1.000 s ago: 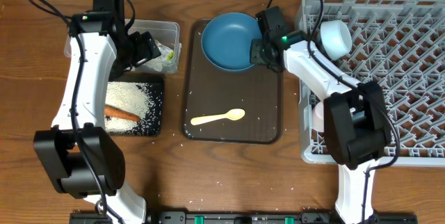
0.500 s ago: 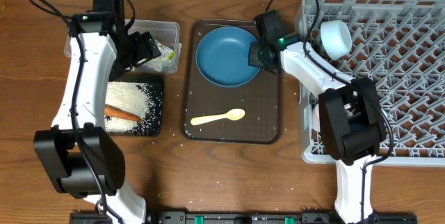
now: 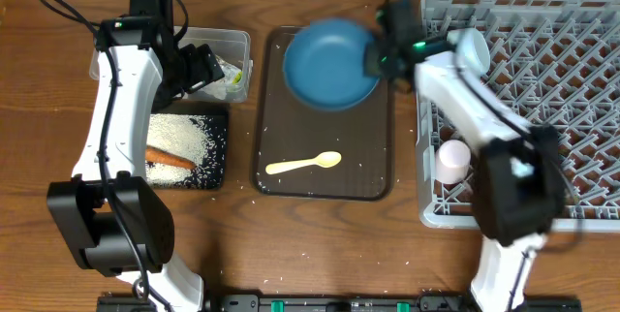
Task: Sort waste into correct bins and load items into the dishwasher rack
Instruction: 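Grasp the rim of the large teal plate with the right gripper, then lift the teal plate and stand it in the rack, right gripper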
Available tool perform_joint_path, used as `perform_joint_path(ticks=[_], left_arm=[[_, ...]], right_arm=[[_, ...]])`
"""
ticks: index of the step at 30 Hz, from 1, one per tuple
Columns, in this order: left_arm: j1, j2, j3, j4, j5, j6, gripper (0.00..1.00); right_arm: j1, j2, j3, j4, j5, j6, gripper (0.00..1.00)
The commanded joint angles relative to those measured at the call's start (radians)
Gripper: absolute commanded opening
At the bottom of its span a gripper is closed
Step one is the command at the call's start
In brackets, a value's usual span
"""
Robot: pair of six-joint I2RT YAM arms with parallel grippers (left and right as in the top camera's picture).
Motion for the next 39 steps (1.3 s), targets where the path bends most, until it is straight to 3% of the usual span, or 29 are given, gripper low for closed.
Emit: perform_joint_path(ticks=[1, 5, 12, 16, 26, 29, 39], left_arm=[[0.001, -0.004, -0.008, -0.003, -0.016, -0.001, 0.98], [0.001, -0.004, -0.008, -0.003, -0.016, -0.001, 0.98], [0.001, -0.004, -0.008, -0.003, -0.016, -0.001, 0.98], [0.001, -0.004, -0.008, -0.002, -0.016, -0.001, 0.98], [0.001, -0.004, -0.008, -0.003, -0.016, -0.001, 0.98], [0.001, -0.004, -0.008, -0.003, -0.016, -0.001, 0.98], [0.001, -0.004, -0.008, -0.003, -0.016, -0.001, 0.98]], right_arm=[[-0.056, -0.207, 0.013, -0.008, 0.107, -0.075, 0.01], [-0.108, -0.333, 0.013, -0.035, 0.323, -0.098, 0.01], [-0.189, -0.423, 0.013, -0.062, 0.880, -0.102, 0.01], [-0.251, -0.411, 0.012, -0.031, 1.043, -0.225, 0.01], [-0.462, -0.320, 0.012, 0.186, 1.022, -0.758, 0.01], [-0.510, -0.282, 0.012, 0.199, 0.936, -0.944, 0.01], [-0.632, -0.193, 0.012, 0.279, 0.868, -0.988, 0.01]])
